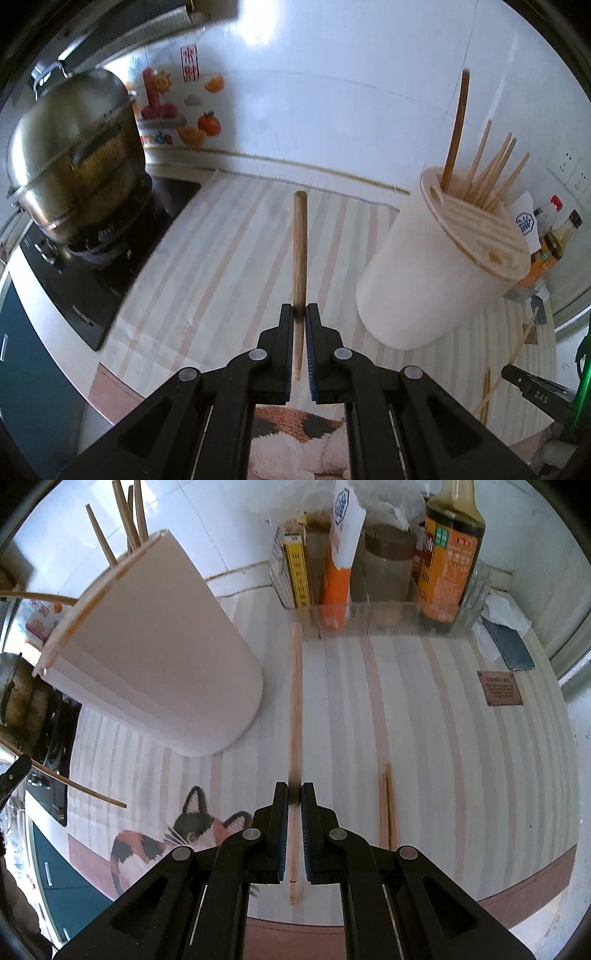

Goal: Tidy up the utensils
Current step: 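Lift both held chopsticks and carry them over the cream holder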

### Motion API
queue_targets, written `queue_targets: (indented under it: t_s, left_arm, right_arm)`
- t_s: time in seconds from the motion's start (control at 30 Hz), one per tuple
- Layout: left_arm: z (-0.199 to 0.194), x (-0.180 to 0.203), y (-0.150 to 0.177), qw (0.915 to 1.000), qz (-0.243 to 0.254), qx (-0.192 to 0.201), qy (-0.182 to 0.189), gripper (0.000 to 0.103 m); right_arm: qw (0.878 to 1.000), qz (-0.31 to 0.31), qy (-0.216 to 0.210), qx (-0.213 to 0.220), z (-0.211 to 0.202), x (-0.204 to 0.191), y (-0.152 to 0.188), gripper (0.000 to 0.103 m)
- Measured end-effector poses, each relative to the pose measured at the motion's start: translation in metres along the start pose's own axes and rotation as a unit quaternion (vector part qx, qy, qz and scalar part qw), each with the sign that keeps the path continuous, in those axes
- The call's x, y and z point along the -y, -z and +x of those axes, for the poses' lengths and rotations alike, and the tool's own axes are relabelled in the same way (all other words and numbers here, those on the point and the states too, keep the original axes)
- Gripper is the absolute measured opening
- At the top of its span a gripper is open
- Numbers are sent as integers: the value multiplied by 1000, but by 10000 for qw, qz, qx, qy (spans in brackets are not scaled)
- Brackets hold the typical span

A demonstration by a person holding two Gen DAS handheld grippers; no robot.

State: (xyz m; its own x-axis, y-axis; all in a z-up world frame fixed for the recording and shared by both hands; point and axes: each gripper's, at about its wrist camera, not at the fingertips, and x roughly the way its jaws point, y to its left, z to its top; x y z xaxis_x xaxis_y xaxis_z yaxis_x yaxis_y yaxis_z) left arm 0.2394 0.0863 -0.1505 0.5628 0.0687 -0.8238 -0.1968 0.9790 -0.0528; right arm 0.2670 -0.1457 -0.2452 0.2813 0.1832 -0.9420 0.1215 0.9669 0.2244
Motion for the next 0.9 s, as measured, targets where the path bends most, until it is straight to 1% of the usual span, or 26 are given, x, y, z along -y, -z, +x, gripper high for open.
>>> queue_targets:
  t_s: [0.2, 0.4, 0.5, 0.67, 0.73, 0.8, 0.9]
  left_arm:
    - [-22, -4, -15, 9995, -104, 263, 105, 4]
    - [-58, -7, -32, 9974, -256, 528, 417, 4]
    - [-76, -8, -36, 9951, -390, 588, 697, 4]
    - [-100, -11, -44, 9903, -549, 555, 1147, 4]
    - [-109, -13, -47, 9860, -642, 499, 1455, 4]
    - [-116, -11, -50, 9825, -662, 471, 1677, 4]
    - [-127, -5, -55, 9785, -674, 543, 1871, 4]
  right_arm:
    - [9997, -4, -117, 215, -14, -5, -9, 7]
    - [9979, 87, -366, 528, -37, -8, -22, 7]
    - [9965, 180, -511, 642, -48, -8, -28, 7]
    - [9920, 363, -930, 777, -74, -8, -42, 7]
    - [9893, 430, -1107, 847, -87, -10, -49, 7]
    - [9862, 483, -1278, 933, -99, -12, -54, 7]
    - [9812, 521, -1514, 1076, -117, -16, -65, 7]
